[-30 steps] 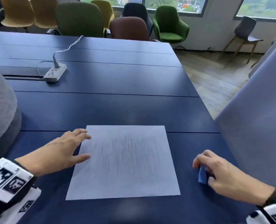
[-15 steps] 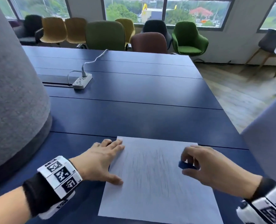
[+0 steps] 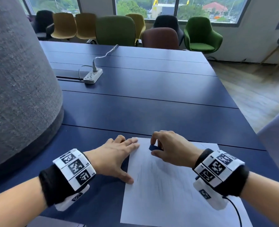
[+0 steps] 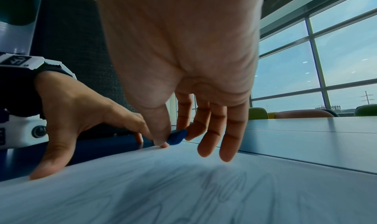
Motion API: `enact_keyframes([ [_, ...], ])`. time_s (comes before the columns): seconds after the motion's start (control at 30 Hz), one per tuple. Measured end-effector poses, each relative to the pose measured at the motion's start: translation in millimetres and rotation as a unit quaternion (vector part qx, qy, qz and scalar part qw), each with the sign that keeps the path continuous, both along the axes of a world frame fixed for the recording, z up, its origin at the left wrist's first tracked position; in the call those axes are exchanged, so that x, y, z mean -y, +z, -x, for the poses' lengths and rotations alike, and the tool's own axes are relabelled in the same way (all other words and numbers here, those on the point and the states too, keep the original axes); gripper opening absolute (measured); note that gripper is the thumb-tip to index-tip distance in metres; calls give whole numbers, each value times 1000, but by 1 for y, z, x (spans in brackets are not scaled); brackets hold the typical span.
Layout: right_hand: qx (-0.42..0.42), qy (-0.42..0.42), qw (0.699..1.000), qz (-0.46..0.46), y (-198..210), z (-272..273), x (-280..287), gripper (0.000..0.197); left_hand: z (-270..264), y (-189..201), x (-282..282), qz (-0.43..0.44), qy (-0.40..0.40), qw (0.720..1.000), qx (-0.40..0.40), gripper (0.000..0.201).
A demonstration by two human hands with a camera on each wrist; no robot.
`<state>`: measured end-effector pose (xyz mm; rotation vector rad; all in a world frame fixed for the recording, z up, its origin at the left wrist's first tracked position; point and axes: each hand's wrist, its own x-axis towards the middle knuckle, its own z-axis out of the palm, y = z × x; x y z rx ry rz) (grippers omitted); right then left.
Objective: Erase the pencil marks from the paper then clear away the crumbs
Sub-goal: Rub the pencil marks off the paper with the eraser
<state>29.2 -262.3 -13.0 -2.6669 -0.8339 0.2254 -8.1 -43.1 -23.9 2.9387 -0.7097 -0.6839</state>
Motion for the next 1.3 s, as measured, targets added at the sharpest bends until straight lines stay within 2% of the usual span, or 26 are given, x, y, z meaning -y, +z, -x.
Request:
enact_keyframes([
  [0.23,0,16,1000,-8,-3,-1,-11,15,5,1,-1,11,12,1000,-1,114],
  [0.43,-58,-24,996,-65,-10,-12,-9,11,6,2,-2,4,38,999,-33,126],
  [0.53,-82,-17,994,-77,-15,-11,-9,9,3,2,-4,-3,48,998,-51,129],
  [0.63,-82,-4,994,-73,-15,-13,-17,9,-3,3,-4,-3,49,997,-59,130],
  [0.77,-73,-28,993,-83,-15,-19,-21,7,-9,2,-7,12,61,996,-71,131],
  [0.9,-104,24,992,-73,-16,-10,-22,4,-12,0,-9,22,62,994,-82,132],
  [1.1,-58,-5,996,-64,-15,-37,-24,3,-22,3,-8,22,70,993,-91,132],
  [1.23,-71,52,994,-58,-17,-23,-27,4,-26,4,-10,30,62,992,-102,130],
  [1.3,-50,59,996,-42,-15,-30,-29,4,-26,2,-11,30,60,992,-105,131],
])
